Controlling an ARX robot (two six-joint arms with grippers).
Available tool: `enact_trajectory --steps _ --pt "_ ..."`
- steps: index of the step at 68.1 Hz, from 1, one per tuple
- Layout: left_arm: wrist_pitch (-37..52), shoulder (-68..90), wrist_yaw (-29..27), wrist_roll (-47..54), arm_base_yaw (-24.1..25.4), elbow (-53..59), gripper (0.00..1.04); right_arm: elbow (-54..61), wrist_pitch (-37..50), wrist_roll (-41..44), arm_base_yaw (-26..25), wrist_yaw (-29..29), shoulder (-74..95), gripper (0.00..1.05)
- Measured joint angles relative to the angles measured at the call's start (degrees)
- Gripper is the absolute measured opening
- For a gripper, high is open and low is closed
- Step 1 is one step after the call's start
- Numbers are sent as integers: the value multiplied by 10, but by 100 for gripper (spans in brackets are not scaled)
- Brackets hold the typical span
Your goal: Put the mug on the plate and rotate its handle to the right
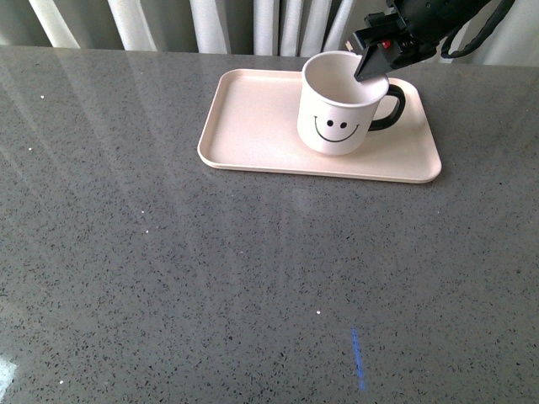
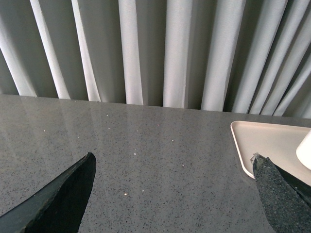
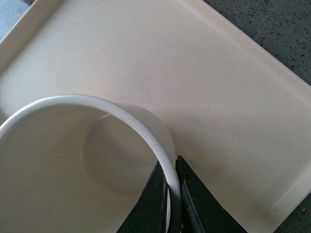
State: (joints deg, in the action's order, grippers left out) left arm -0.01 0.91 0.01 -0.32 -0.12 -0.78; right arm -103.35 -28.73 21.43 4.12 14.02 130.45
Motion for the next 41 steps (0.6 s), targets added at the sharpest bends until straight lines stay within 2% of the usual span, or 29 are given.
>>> enact_trajectory --steps 41 --pt "0 0 0 0 0 0 95 -10 -17 9 3 3 17 2"
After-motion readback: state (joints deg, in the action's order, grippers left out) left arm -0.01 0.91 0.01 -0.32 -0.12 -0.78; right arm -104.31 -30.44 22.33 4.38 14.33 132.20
